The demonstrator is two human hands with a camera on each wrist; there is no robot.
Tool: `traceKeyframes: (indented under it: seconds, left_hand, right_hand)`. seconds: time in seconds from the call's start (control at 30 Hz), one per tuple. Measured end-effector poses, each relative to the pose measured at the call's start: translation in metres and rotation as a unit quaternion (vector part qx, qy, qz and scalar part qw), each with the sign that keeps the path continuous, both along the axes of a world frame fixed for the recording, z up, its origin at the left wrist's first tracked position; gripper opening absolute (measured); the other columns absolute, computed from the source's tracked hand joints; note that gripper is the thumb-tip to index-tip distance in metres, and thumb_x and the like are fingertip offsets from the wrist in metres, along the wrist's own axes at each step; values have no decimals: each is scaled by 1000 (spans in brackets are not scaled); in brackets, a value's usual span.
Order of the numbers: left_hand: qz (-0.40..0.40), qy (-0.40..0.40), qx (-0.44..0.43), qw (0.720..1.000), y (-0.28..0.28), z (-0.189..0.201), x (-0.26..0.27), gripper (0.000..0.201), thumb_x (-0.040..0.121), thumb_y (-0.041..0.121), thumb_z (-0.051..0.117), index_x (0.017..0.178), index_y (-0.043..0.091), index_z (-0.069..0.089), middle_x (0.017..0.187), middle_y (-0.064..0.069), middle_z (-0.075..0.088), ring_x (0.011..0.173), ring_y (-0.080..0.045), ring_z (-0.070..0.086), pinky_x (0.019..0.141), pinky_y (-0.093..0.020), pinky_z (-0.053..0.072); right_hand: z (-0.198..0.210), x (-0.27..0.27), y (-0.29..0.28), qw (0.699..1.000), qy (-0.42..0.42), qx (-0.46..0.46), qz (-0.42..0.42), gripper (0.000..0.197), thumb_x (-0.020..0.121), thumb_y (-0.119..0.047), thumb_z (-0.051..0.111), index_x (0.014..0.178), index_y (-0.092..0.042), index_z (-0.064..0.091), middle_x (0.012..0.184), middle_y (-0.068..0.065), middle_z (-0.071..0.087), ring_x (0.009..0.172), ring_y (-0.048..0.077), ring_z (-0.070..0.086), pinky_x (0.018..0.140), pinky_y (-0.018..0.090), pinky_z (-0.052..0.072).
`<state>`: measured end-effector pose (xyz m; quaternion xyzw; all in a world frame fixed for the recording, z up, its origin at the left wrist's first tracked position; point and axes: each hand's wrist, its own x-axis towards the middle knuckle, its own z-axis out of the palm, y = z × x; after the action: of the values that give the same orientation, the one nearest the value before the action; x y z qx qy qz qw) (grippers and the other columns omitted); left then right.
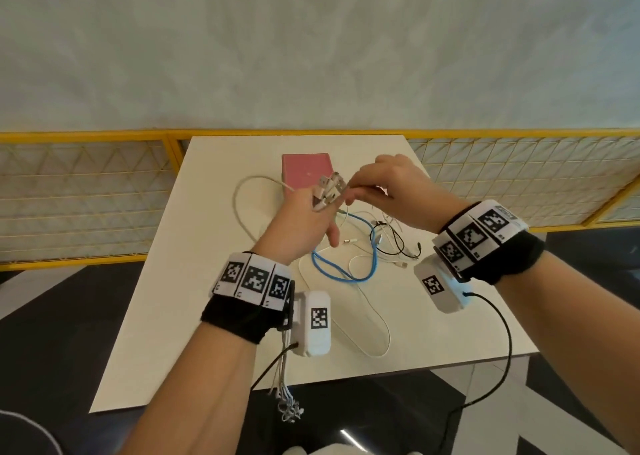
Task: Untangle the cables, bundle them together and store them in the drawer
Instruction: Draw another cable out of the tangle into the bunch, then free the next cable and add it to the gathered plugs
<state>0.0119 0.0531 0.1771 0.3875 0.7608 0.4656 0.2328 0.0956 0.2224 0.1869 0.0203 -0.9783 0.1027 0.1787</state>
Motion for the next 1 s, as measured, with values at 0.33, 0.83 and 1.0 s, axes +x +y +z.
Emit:
traceKeyframes:
  seconds: [0.33, 0.83, 1.0]
  left_hand:
    - [213, 35, 231, 949, -10, 7, -18, 45, 97, 40, 55, 61, 15, 46, 45, 7, 48, 46, -8, 47, 54, -14, 40]
    - [149, 13, 180, 972, -13, 13, -34, 47, 102, 14, 46, 145, 33, 39, 74, -2, 69, 59, 7, 64, 61, 3, 38]
    - [30, 19, 39, 999, 9, 10, -23, 13, 97, 15, 53, 89, 17, 62, 50, 6, 63, 58, -10, 63, 54, -14, 41]
  right_hand:
    - [-23, -8, 30, 964, -131, -215, -81, 30, 101, -31, 37, 89, -25, 64, 86, 3, 62, 80, 11, 56, 80, 29, 45]
    - [-7, -30, 32, 971, -81, -209, -81, 18, 93, -32, 56, 88, -27, 72, 56, -10, 52, 48, 7, 39, 62, 23, 40]
    - [6, -37, 10, 992, -74, -97, 11, 23, 92, -26, 57, 85, -10, 71, 64, 7, 64, 58, 18, 57, 116, 31, 1]
